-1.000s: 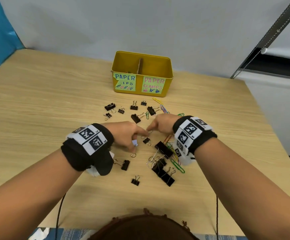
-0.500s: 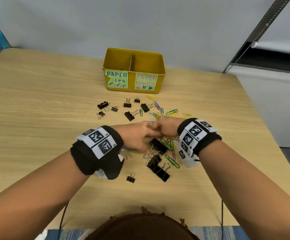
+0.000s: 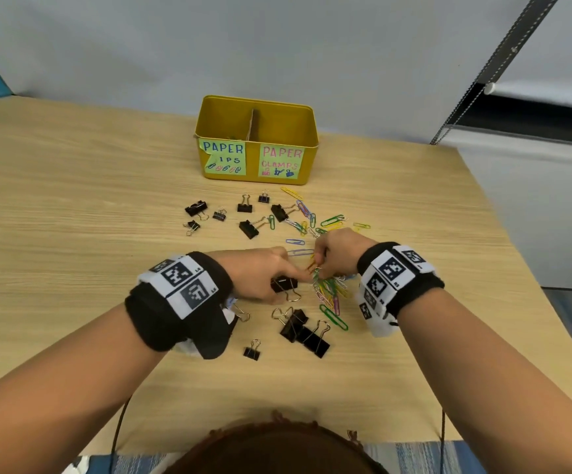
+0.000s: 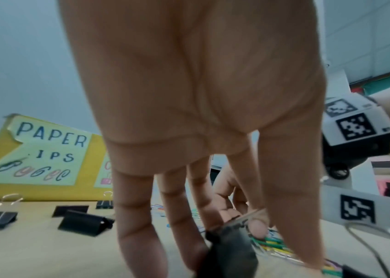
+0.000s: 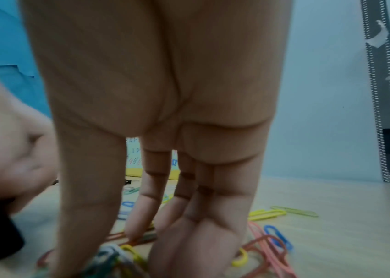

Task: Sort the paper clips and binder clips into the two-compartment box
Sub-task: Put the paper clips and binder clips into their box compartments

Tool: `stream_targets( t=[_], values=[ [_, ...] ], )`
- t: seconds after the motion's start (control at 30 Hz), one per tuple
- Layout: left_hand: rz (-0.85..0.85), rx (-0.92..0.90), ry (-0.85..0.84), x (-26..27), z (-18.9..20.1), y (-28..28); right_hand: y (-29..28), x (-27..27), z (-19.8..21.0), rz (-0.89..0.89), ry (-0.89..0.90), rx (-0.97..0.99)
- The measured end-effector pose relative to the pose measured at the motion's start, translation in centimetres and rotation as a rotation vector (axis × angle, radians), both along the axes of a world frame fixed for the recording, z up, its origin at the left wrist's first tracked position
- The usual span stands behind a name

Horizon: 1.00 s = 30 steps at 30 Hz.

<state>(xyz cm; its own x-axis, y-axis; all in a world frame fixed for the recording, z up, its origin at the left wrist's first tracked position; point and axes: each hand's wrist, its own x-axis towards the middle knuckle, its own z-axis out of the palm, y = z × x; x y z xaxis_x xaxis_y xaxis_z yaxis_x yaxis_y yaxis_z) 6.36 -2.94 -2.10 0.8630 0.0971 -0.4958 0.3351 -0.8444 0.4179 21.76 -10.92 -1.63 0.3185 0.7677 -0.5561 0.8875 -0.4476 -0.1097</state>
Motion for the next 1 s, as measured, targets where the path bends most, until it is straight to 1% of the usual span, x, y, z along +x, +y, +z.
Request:
stream_targets(
  t=[0.07, 0.17, 0.2, 0.27, 0.33, 0.37, 0.43, 0.5, 0.57, 0.6, 0.67, 0.7, 0.73, 0.8, 0.83, 0.87, 0.93, 1.0],
  values=[
    [-0.009, 0.003, 0.037, -0.2, 0.1, 0.5, -0.3, 1.0, 0.3, -0.062, 0.017, 0.020],
    [-0.014, -0.049, 0.177, -0.3, 0.9, 1.4, -0.8, 2.9, 1.0, -0.214, 0.033, 0.160],
    [-0.014, -0.076, 0.188, -0.1, 1.3, 1.5, -0.9, 3.4, 1.1, -0.247, 0.017, 0.200],
    [0.010, -0.106, 0.115, 0.7, 2.1, 1.3, -0.9, 3.9, 1.1, -0.284, 0.007, 0.223],
    [0.013, -0.045, 0.036, 1.9, 2.3, 1.0, -0.6, 3.8, 0.8, -0.288, 0.018, 0.200],
    [-0.001, 0.003, 0.024, 2.5, 2.2, 1.0, -0.6, 3.7, 0.6, -0.285, 0.017, 0.191],
    [-0.035, 0.080, 0.064, 3.5, 2.0, 0.8, -0.7, 3.7, 0.3, -0.278, 0.022, 0.185],
    [-0.055, 0.124, 0.122, 4.3, 1.7, 0.7, -0.9, 3.9, 0.2, -0.278, 0.120, 0.185],
    [-0.032, 0.160, 0.135, 4.8, 1.6, 0.6, -1.0, 4.0, 0.4, -0.257, 0.214, 0.218],
    [-0.007, 0.174, 0.129, 4.9, 1.5, 0.7, -0.9, 4.0, 0.5, -0.240, 0.202, 0.256],
    [0.022, 0.197, 0.124, 5.0, 1.4, 0.8, -0.6, 4.0, 0.7, -0.218, 0.113, 0.318],
    [0.013, 0.207, 0.134, 5.0, 1.3, 0.8, -0.6, 4.1, 0.7, -0.229, 0.099, 0.316],
    [-0.005, 0.215, 0.156, 5.0, 1.2, 0.8, -0.7, 4.1, 0.5, -0.251, 0.128, 0.284],
    [-0.047, 0.231, 0.205, 4.8, 0.9, 0.8, -1.1, 3.6, 0.2, -0.281, 0.237, 0.180],
    [-0.062, 0.233, 0.222, 4.6, 0.7, 0.8, -1.2, 3.1, 0.0, -0.268, 0.268, 0.127],
    [-0.081, 0.231, 0.234, 4.4, 0.7, 0.8, -1.2, 2.8, -0.3, -0.233, 0.262, 0.087],
    [-0.121, 0.217, 0.259, 3.6, 0.7, 0.8, -1.0, 2.4, -0.9, -0.161, 0.176, 0.049],
    [-0.127, 0.216, 0.257, 3.1, 0.7, 0.9, -0.8, 2.7, -0.8, -0.147, 0.095, 0.034]
  ],
)
